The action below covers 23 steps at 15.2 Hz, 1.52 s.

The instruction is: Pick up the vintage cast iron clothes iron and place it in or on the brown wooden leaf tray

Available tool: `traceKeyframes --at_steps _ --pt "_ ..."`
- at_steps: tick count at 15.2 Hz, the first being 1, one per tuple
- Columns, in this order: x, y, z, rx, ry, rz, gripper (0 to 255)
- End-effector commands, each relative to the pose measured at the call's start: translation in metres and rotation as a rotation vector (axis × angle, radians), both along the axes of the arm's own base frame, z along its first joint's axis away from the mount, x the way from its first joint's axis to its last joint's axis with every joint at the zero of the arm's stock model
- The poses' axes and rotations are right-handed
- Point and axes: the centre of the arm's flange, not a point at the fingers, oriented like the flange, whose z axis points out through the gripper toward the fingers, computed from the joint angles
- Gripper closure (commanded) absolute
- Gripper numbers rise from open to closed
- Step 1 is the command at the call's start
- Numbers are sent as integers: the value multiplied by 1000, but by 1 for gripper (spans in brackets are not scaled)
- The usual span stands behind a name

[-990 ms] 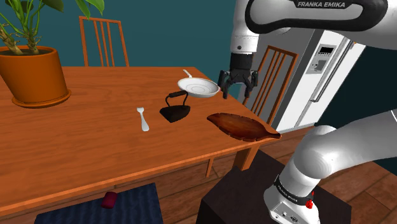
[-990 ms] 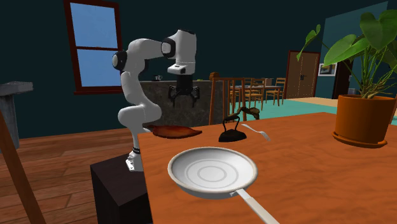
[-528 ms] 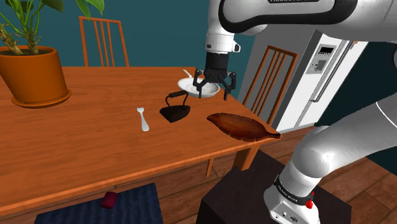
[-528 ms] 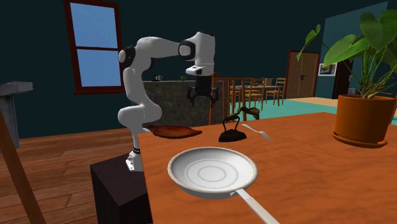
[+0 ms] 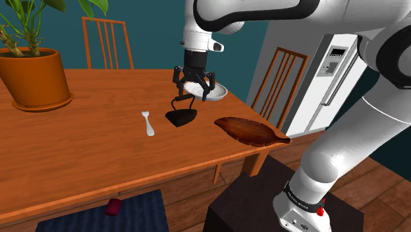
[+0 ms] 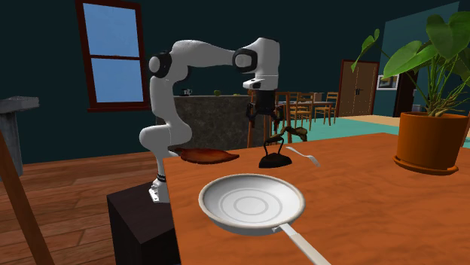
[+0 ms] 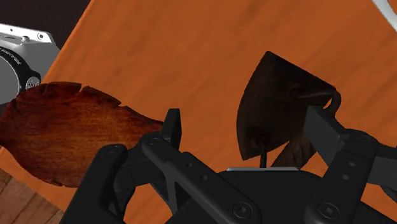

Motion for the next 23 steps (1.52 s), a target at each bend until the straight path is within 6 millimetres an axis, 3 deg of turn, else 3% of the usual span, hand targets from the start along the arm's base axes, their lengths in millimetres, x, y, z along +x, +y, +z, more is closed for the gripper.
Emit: traceKeyframes --at_steps 1,5,13,20,21,23 --pt "22 12 -1 -5 -4 -91 0" --pt "64 26 -3 -15 -11 -237 0" --pt "61 29 -43 -15 -11 -237 0" --pt "61 29 -42 -15 -11 -237 0" --pt "61 29 -42 -15 -11 -237 255" --pt "61 29 -42 -15 -11 -237 255"
